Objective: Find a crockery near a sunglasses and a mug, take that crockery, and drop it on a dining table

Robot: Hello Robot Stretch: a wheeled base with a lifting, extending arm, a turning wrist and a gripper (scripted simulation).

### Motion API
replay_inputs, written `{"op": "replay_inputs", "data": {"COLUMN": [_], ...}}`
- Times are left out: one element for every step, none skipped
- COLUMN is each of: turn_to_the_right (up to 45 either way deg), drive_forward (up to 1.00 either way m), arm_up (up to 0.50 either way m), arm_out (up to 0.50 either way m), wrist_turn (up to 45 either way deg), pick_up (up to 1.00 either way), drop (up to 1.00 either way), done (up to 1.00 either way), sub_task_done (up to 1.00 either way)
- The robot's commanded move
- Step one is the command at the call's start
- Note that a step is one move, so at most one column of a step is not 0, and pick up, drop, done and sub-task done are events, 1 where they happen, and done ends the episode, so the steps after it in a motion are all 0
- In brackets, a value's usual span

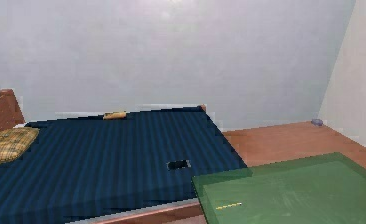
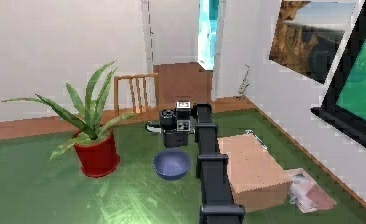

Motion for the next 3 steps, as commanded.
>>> {"op": "replay_inputs", "data": {"turn_to_the_right": [0.0,0.0,0.0], "drive_forward": [0.0,0.0,0.0], "arm_up": [0.1,0.0,0.0], "arm_out": [0.0,-0.08,0.0], "wrist_turn": [0.0,0.0,0.0], "pick_up": [0.0,0.0,0.0], "drop": [0.0,0.0,0.0], "done": [0.0,0.0,1.0], "sub_task_done": [0.0,0.0,0.0]}}
